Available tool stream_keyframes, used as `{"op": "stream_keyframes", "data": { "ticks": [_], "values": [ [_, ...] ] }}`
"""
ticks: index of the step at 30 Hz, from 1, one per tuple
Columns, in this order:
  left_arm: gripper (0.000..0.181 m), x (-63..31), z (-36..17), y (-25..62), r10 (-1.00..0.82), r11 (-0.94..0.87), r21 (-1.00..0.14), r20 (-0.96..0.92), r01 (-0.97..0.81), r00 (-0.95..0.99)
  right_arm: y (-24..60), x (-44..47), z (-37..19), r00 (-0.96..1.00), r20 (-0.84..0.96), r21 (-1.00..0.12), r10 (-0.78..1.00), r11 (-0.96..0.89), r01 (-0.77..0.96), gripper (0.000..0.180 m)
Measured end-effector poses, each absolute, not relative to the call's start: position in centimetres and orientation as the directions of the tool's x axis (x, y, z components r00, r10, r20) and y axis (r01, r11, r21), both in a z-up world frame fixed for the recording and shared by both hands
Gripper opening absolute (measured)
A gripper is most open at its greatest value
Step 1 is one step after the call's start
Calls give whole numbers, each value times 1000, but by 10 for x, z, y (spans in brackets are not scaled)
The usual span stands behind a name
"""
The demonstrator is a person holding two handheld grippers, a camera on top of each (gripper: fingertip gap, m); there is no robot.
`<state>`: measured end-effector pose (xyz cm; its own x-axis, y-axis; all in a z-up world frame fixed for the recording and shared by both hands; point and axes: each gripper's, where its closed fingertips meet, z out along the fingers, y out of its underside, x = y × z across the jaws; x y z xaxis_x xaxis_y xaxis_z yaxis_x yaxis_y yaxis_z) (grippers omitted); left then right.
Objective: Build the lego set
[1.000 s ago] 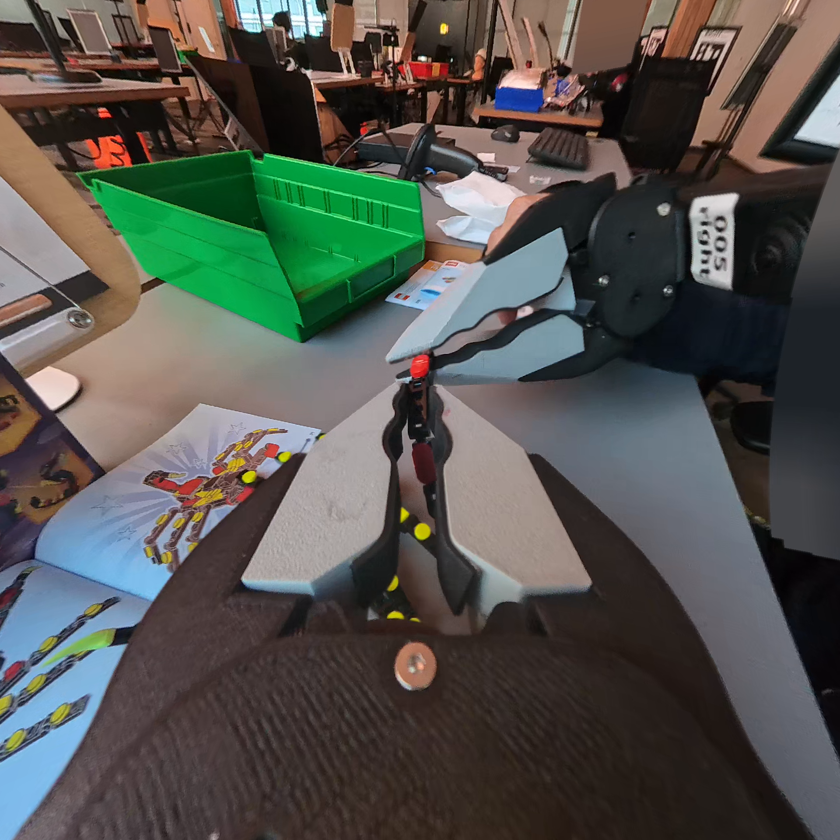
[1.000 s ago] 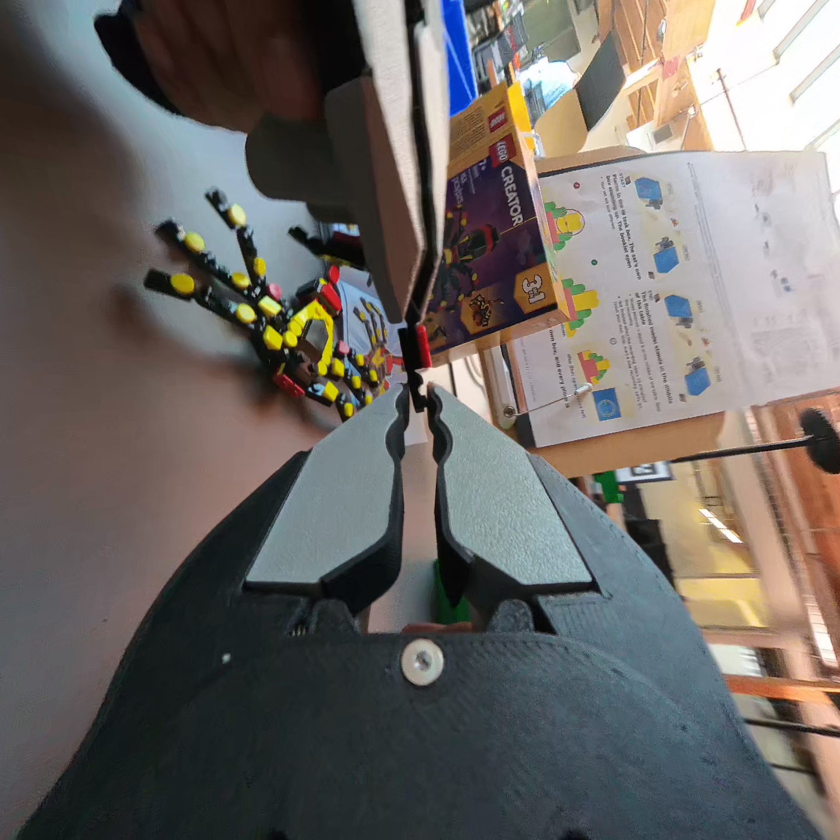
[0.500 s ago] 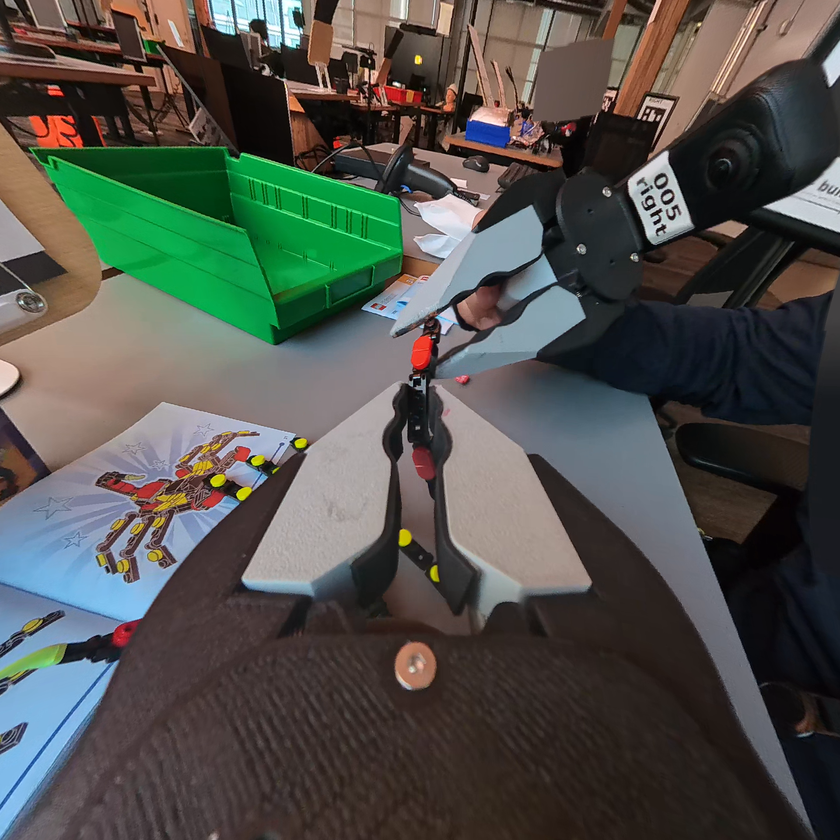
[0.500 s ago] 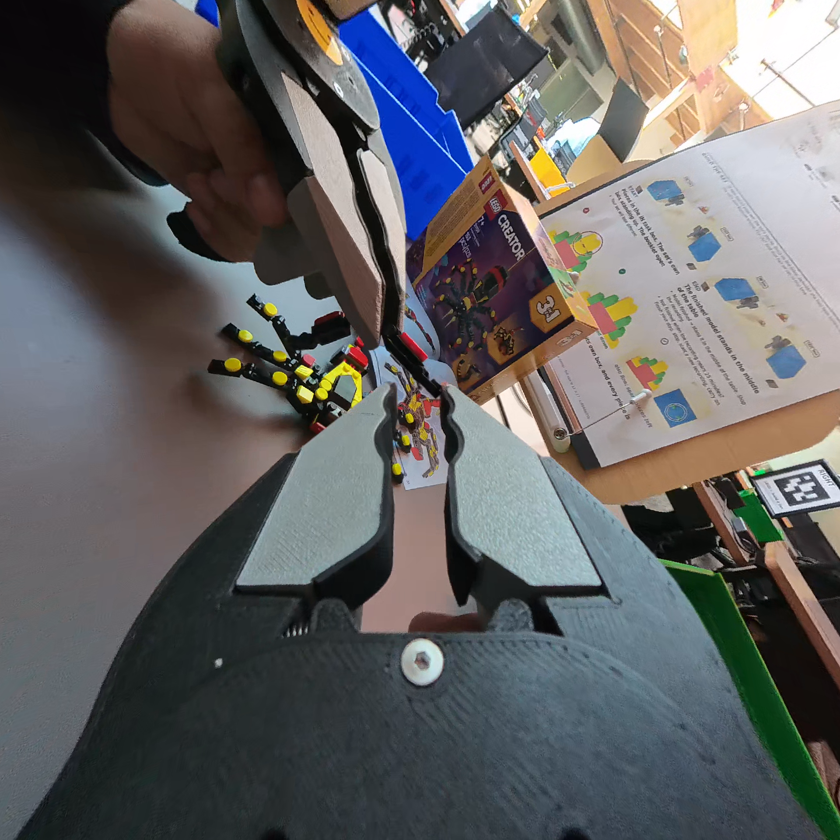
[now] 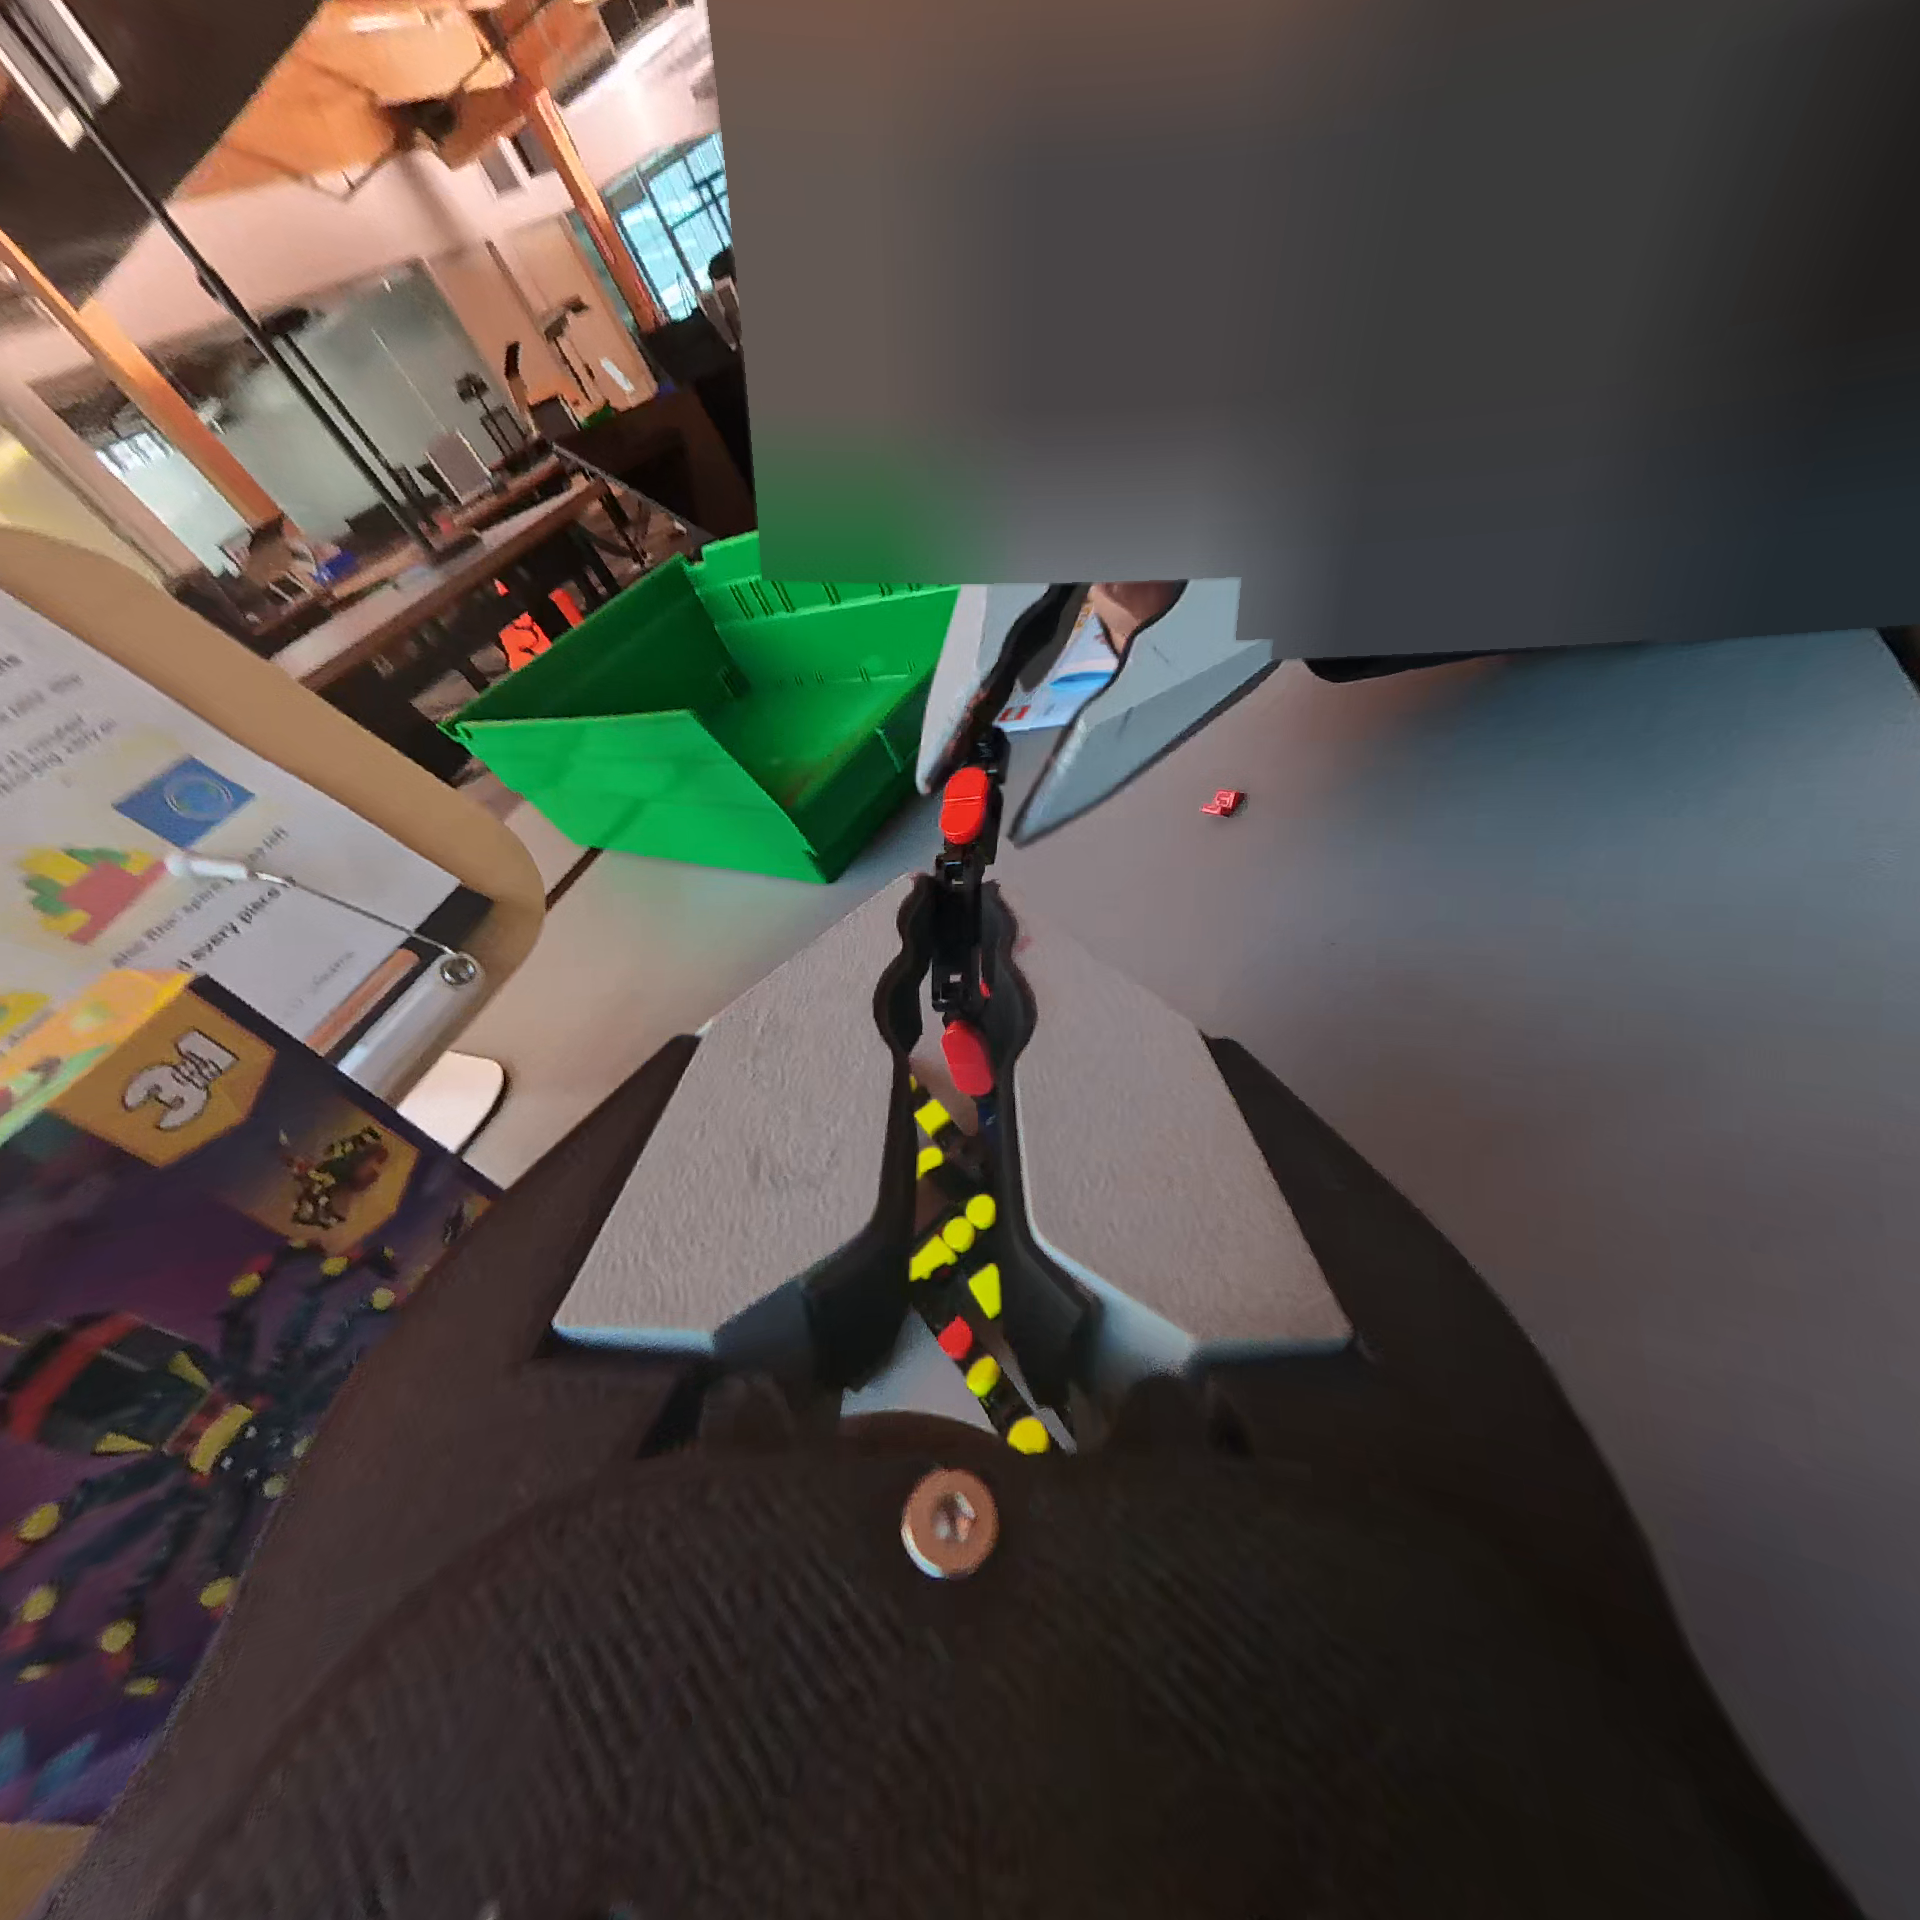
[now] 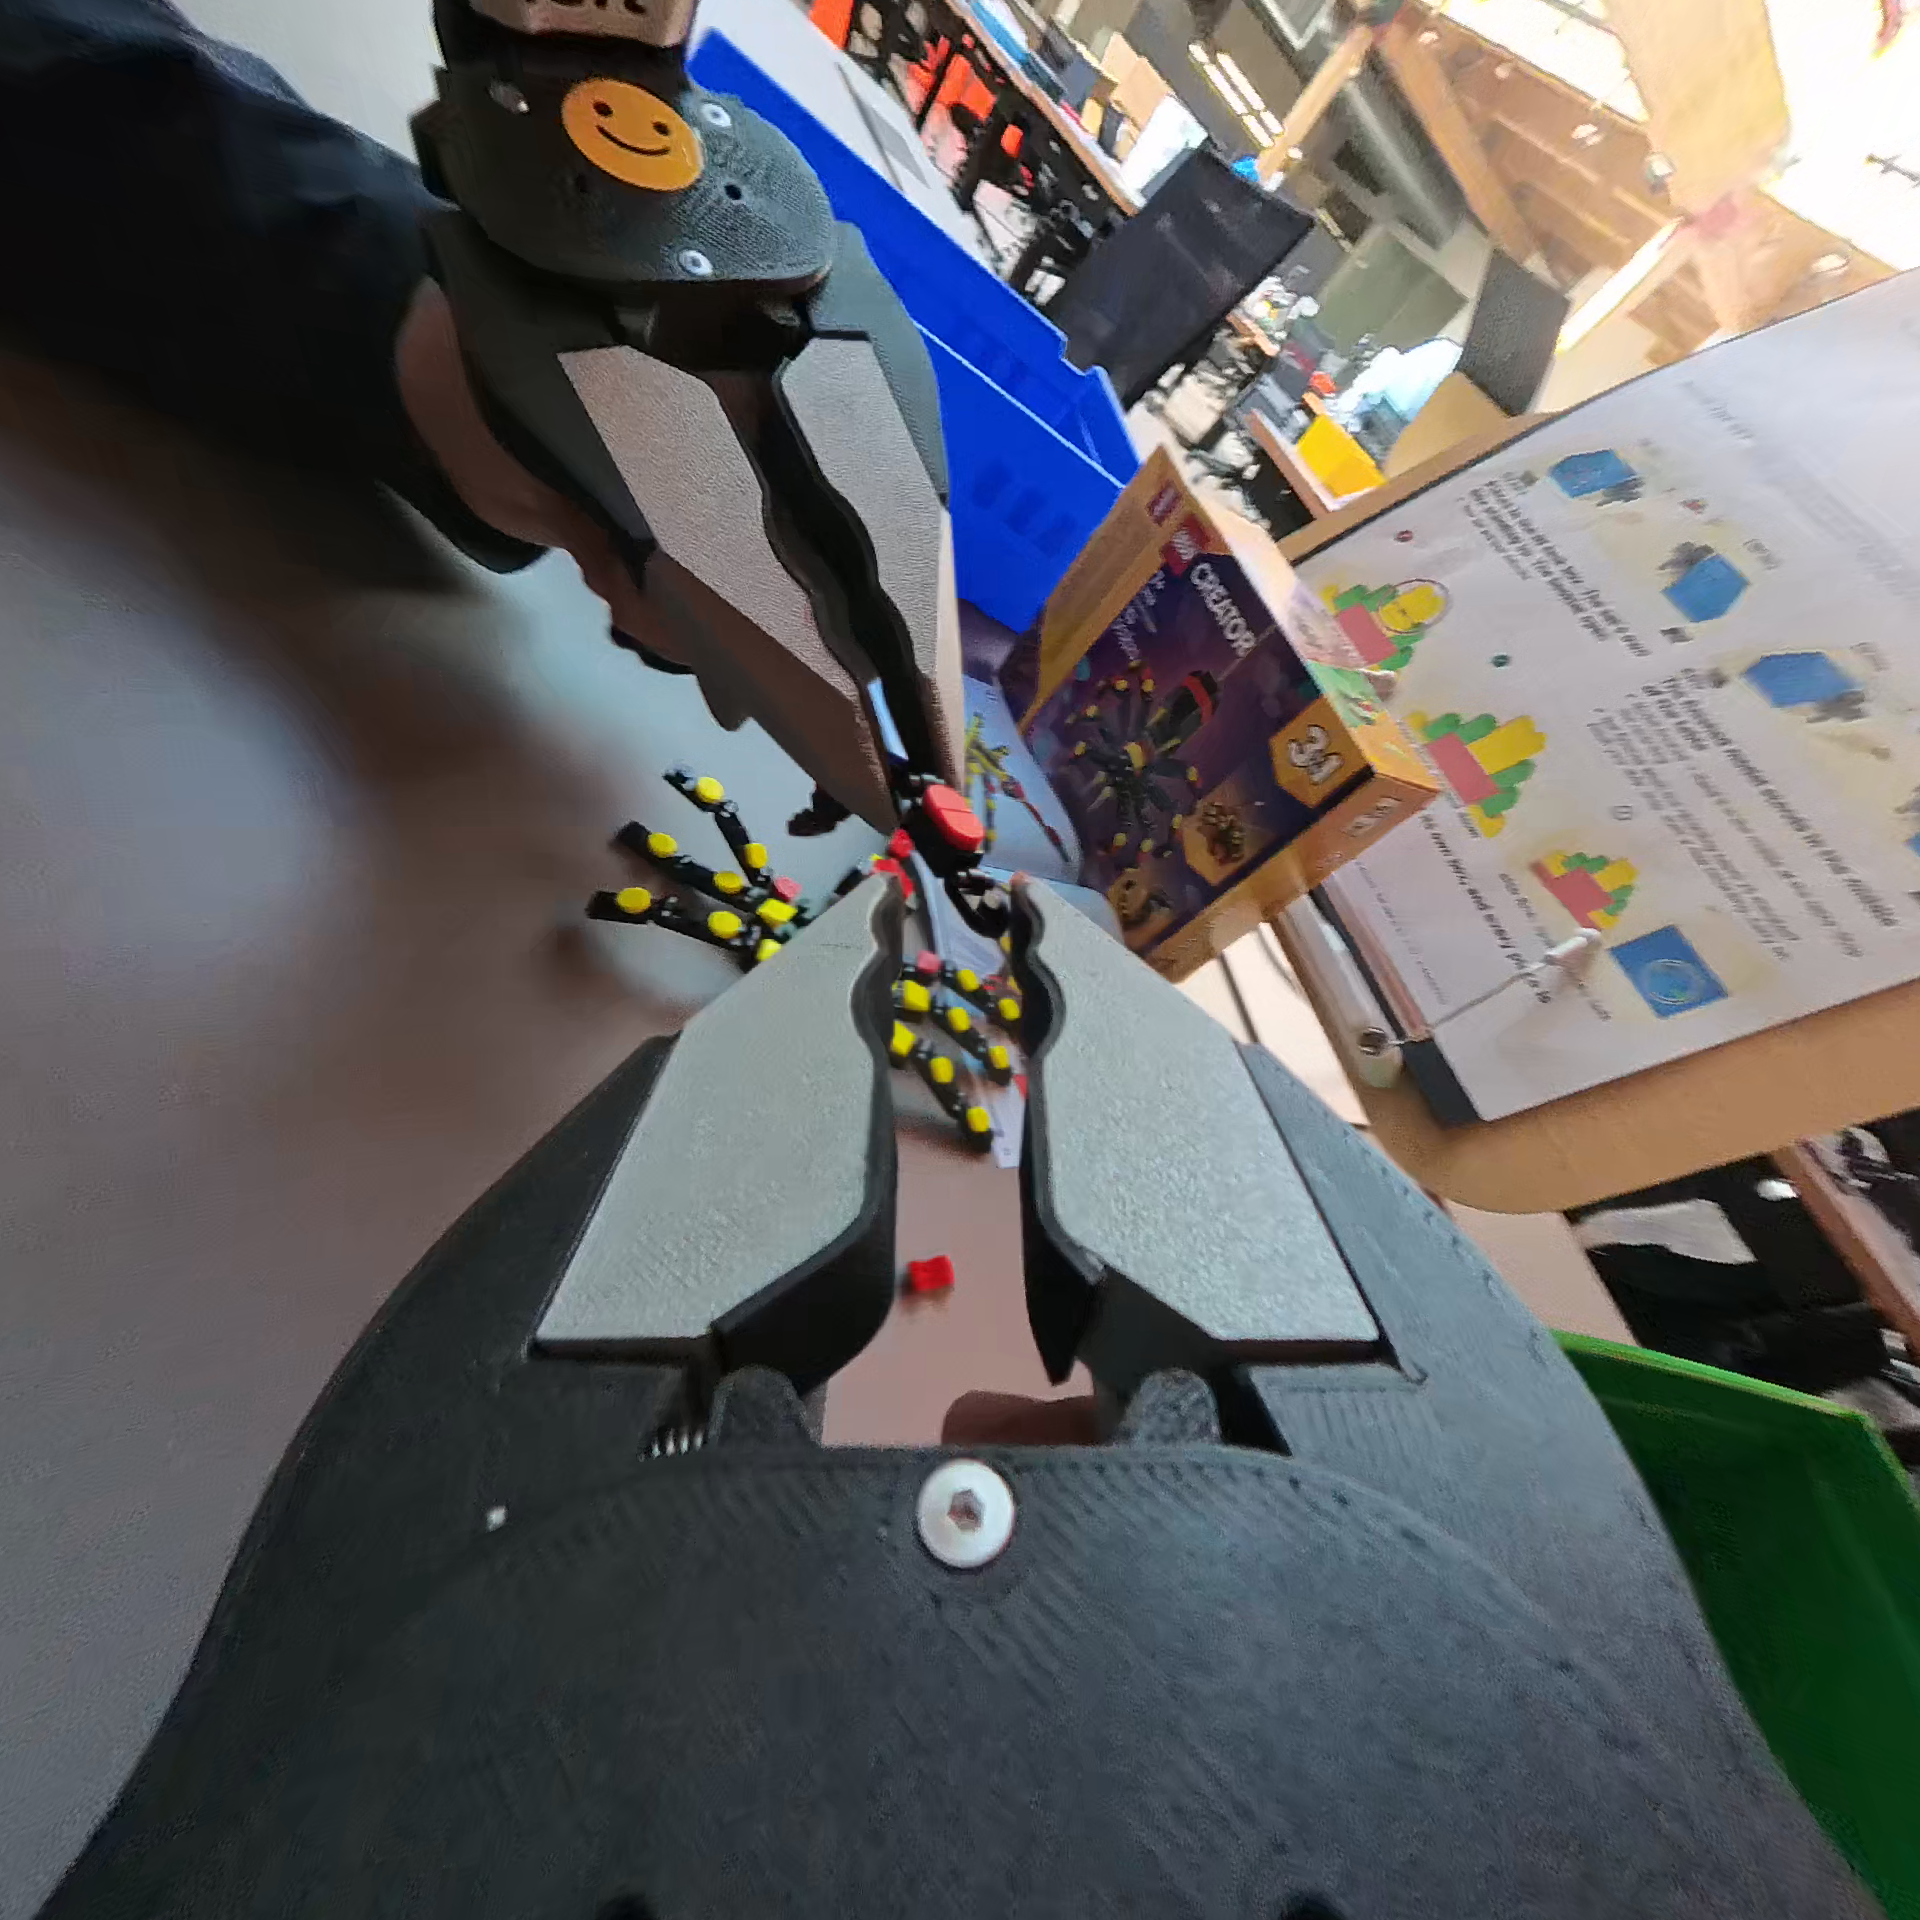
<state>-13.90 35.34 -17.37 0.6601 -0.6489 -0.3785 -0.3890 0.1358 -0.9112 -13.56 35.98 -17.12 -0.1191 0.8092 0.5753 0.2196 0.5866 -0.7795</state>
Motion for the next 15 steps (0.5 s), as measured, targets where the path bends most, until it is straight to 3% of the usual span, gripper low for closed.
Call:
{"op": "stream_keyframes", "data": {
  "ticks": [1, 5, 15],
  "values": [
    [5, -136, -173, 351, -654, 155, -906, -393, -394, 646, 357, -135, -173, -146, 550, -793, 822, 569, 217, 16],
    [5, -134, -175, 347, -648, 206, -869, -465, -449, 604, 352, -133, -175, -196, 500, -821, 843, 534, 201, 6],
    [5, -137, -175, 343, -633, 249, -829, -531, -501, 564, 346, -128, -173, -261, 414, -869, 872, 464, 171, 7]
  ]
}}
